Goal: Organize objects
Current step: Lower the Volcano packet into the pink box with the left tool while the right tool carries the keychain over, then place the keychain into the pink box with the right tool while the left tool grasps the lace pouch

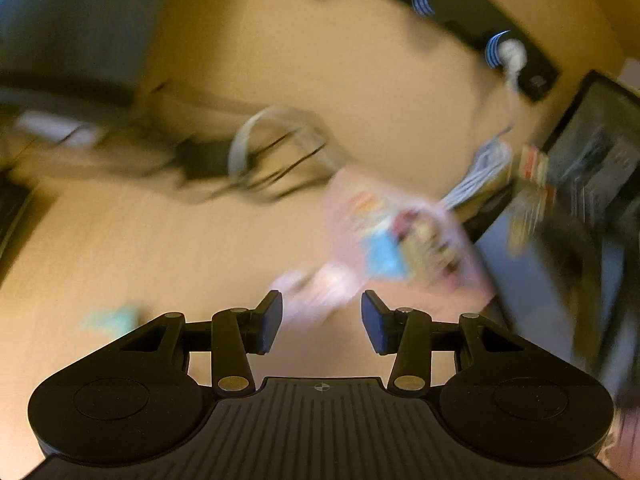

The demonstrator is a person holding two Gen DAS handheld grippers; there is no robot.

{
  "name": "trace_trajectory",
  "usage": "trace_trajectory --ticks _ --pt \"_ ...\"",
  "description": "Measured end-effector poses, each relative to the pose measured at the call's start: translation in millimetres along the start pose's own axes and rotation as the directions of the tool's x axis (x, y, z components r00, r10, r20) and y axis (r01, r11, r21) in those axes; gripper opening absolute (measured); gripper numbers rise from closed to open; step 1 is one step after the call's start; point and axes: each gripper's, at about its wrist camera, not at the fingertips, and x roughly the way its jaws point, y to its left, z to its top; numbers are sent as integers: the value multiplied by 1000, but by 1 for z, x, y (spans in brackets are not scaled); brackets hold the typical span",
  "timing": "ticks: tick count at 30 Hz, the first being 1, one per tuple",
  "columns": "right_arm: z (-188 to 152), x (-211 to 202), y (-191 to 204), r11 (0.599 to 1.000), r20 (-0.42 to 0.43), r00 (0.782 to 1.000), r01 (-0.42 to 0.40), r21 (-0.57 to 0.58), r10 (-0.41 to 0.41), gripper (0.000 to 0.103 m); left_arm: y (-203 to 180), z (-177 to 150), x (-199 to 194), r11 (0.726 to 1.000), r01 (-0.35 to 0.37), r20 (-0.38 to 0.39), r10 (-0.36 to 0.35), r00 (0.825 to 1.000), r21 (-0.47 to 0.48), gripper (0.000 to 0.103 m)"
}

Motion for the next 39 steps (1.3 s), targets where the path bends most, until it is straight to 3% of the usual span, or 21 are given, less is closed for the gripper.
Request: trace_trajectory --ticks 2,5,8,11,16,22,24,26,28,30,34,39 --pt "23 25 9 998 59 998 21 -57 -18 60 27 -19 -7 997 -48 -32 46 998 -58 48" --pt "40 60 18 989 104 992 88 -116 -76 85 60 -37 -21 981 -137 -49 132 990 -139 47" --pt "42 64 14 998 76 996 44 -46 -41 86 85 -49 -36 966 -181 -48 175 983 -184 47" --pt "24 45 14 1000 46 999 18 -3 -18 92 94 -50 -39 965 -197 -54 191 980 -174 47" --pt "-23 8 27 1000 -57 998 -12 -11 11 98 90 -38 -25 975 -214 -53 211 976 -53 47" --pt "-73 -20 40 999 -179 983 -41 -24 36 98 81 -19 3 967 -249 -34 248 968 -50 47" --pt "-82 -26 44 999 -196 980 -40 -28 34 98 70 -10 11 978 -208 -19 208 978 -6 47" --pt "-89 -37 42 999 -204 979 -36 -22 31 98 55 -1 23 992 -98 -15 99 995 78 47" --pt "-95 -44 40 1000 -208 978 -21 -15 18 98 35 7 40 982 -24 -41 32 999 185 48" --pt "-98 -52 36 1000 -214 977 -9 7 10 98 16 14 62 961 -8 -53 23 998 276 47" --pt "-100 -67 33 1000 -223 975 11 6 -10 98 -7 26 103 943 29 -103 5 995 331 47" --pt "-109 -86 27 999 -254 967 29 16 -24 99 -24 28 152 936 -11 -185 81 979 352 47"
